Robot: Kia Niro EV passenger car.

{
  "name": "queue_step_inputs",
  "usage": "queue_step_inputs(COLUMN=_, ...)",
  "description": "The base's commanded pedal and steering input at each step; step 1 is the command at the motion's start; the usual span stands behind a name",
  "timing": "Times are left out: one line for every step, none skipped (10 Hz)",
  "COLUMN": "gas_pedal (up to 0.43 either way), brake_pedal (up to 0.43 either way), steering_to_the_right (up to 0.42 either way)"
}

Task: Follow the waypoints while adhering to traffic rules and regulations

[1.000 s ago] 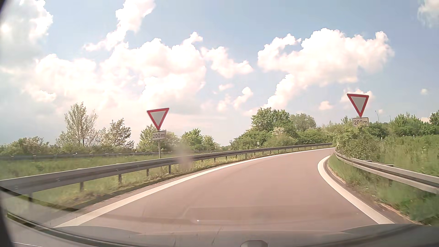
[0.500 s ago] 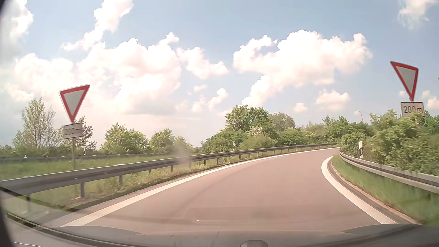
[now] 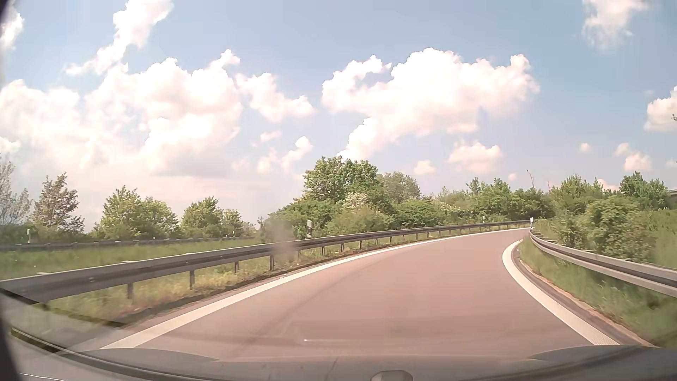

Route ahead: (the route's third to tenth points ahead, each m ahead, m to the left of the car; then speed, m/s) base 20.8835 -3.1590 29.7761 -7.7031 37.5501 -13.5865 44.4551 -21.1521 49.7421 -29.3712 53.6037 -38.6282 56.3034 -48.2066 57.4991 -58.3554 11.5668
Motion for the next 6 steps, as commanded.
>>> queue_step_inputs(gas_pedal=0.087, brake_pedal=0.0, steering_to_the_right=0.098)
queue_step_inputs(gas_pedal=0.079, brake_pedal=0.0, steering_to_the_right=0.098)
queue_step_inputs(gas_pedal=0.079, brake_pedal=0.0, steering_to_the_right=0.098)
queue_step_inputs(gas_pedal=0.079, brake_pedal=0.0, steering_to_the_right=0.097)
queue_step_inputs(gas_pedal=0.079, brake_pedal=0.0, steering_to_the_right=0.096)
queue_step_inputs(gas_pedal=0.079, brake_pedal=0.0, steering_to_the_right=0.094)
